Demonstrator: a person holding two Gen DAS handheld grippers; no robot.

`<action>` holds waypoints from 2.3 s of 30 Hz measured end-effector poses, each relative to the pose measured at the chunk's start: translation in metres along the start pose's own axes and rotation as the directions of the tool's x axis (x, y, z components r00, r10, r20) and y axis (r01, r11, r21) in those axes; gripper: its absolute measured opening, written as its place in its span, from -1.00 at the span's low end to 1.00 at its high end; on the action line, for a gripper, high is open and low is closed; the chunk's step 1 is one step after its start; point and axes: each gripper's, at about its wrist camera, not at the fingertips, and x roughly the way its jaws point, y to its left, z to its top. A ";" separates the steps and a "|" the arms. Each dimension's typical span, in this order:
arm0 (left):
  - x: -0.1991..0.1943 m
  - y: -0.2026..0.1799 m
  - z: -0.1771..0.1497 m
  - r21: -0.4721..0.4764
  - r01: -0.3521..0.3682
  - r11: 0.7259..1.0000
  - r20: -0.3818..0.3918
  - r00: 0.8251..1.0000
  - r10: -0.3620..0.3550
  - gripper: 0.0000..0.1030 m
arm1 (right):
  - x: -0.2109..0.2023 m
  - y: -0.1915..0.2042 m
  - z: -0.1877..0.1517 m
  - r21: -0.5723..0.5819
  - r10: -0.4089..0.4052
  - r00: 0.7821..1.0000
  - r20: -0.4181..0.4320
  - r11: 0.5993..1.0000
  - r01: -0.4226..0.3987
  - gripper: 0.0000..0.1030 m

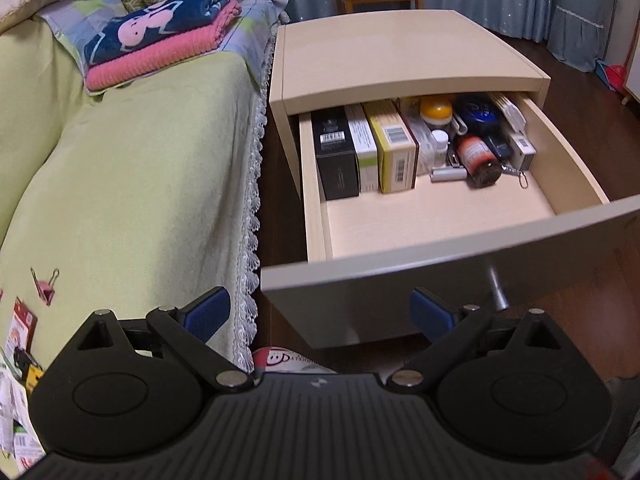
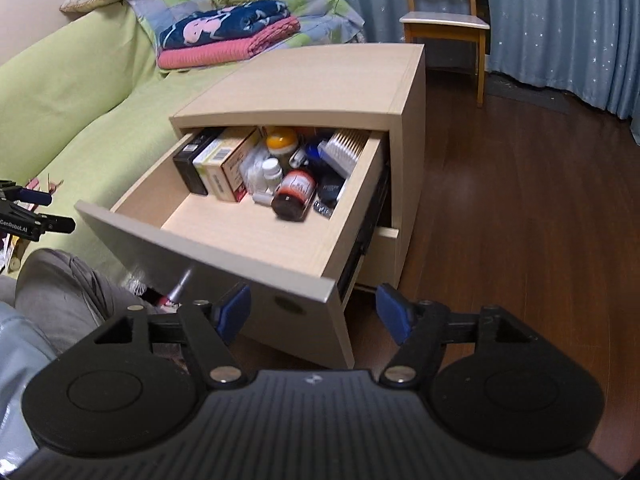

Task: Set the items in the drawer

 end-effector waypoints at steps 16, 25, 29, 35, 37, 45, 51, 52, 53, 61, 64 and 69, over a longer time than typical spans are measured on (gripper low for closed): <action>0.037 0.008 -0.013 0.055 -0.009 0.998 -0.060 0.998 0.012 0.89 | 0.021 0.014 -0.021 -0.051 -0.036 0.997 -0.067 0.998 0.033 0.39; 0.049 0.014 -0.021 0.061 0.046 0.997 -0.020 0.999 -0.045 0.88 | 0.036 0.021 -0.021 -0.073 -0.057 0.995 -0.076 0.996 0.052 0.39; 0.053 0.017 -0.024 0.067 0.071 0.995 0.001 0.997 -0.071 0.81 | 0.039 0.024 -0.025 -0.087 -0.069 0.995 -0.075 0.994 0.063 0.39; 0.056 0.018 -0.021 0.081 0.065 0.995 0.015 0.998 -0.066 0.73 | 0.044 0.025 -0.022 -0.094 -0.069 0.996 -0.063 0.994 0.062 0.39; 0.057 0.018 -0.021 0.083 0.073 0.994 0.016 0.997 -0.074 0.68 | 0.044 0.026 -0.022 -0.105 -0.071 0.996 -0.058 0.992 0.065 0.38; 0.065 0.015 -0.018 0.088 0.071 0.994 0.015 0.997 -0.072 0.32 | 0.047 0.028 -0.019 -0.134 -0.090 0.995 -0.040 0.987 0.084 -0.08; 0.066 0.012 -0.018 0.105 0.073 0.992 0.017 0.997 -0.075 0.29 | 0.047 0.026 -0.018 -0.138 -0.102 0.994 -0.034 0.986 0.096 -0.27; 0.066 0.012 -0.018 0.104 0.074 0.992 0.017 0.997 -0.076 0.29 | 0.048 0.026 -0.017 -0.140 -0.101 0.994 -0.034 0.986 0.096 -0.27; 0.067 0.013 -0.018 0.102 0.076 0.992 0.017 0.997 -0.078 0.29 | 0.048 0.026 -0.017 -0.140 -0.101 0.994 -0.033 0.986 0.096 -0.27; 0.068 0.013 -0.016 0.100 0.076 0.992 0.013 0.997 -0.077 0.29 | 0.050 0.023 -0.015 -0.136 -0.098 0.995 -0.032 0.986 0.092 -0.27; 0.069 0.012 -0.014 0.097 0.073 0.993 0.012 0.997 -0.075 0.29 | 0.052 0.022 -0.013 -0.133 -0.098 0.995 -0.031 0.987 0.093 -0.27; 0.070 0.011 -0.014 0.091 0.066 0.994 0.012 0.998 -0.067 0.29 | 0.053 0.021 -0.013 -0.128 -0.100 0.995 -0.030 0.987 0.095 -0.26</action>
